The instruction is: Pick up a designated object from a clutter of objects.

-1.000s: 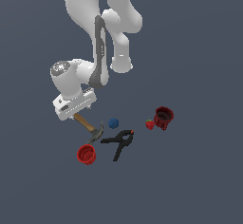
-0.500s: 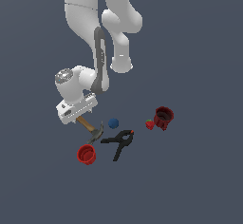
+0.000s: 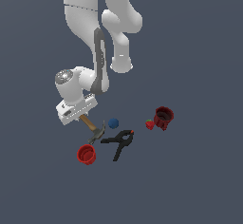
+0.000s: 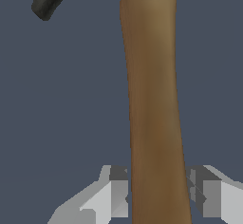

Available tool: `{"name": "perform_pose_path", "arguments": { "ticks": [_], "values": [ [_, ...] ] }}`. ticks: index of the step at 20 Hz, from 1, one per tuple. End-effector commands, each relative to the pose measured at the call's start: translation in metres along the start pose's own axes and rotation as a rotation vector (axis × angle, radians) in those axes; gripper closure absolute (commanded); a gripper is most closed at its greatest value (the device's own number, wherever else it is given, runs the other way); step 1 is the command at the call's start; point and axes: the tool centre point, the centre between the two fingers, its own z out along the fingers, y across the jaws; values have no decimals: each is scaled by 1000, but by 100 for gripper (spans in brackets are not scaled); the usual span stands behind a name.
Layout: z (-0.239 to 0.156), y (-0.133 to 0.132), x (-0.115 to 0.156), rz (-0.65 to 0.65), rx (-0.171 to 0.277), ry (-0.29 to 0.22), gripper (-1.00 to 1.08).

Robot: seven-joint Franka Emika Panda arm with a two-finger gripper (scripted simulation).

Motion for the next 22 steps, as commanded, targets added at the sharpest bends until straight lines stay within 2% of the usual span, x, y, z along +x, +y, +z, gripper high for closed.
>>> {"name": "perform_pose_path", "arguments": {
  "ticks": [1, 12, 22],
  "values": [
    [3, -3, -1, -1, 7, -3, 108],
    [-23, 3, 6, 0, 0, 0, 108],
    [-98, 14, 23, 0, 1, -1, 108]
  ]
}}
